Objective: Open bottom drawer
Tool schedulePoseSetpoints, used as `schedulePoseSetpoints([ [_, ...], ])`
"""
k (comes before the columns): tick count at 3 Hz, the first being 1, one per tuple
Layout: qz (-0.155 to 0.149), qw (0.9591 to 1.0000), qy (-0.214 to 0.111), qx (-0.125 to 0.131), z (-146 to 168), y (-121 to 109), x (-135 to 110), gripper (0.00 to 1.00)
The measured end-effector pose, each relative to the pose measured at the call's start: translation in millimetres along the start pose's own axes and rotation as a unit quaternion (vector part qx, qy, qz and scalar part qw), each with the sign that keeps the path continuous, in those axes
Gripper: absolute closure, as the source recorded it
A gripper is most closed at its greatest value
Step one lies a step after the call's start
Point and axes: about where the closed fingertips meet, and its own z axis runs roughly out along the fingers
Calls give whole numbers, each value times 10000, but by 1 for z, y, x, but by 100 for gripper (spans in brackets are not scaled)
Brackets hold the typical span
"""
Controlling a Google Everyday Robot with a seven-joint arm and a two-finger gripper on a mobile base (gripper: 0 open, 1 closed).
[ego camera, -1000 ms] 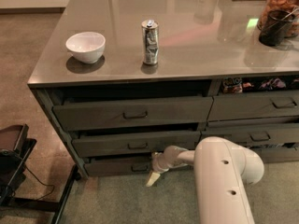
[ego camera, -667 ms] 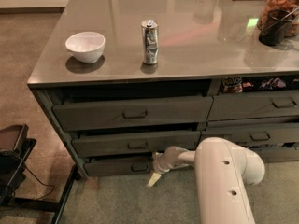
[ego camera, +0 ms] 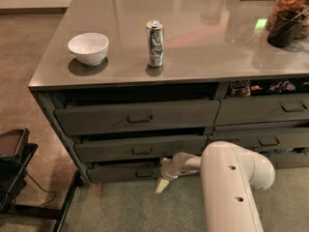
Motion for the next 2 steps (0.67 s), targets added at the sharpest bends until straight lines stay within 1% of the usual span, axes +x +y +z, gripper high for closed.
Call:
schedulePoseSetpoints([
  [2,-12,9991,302,285,-14,-20,30,0],
])
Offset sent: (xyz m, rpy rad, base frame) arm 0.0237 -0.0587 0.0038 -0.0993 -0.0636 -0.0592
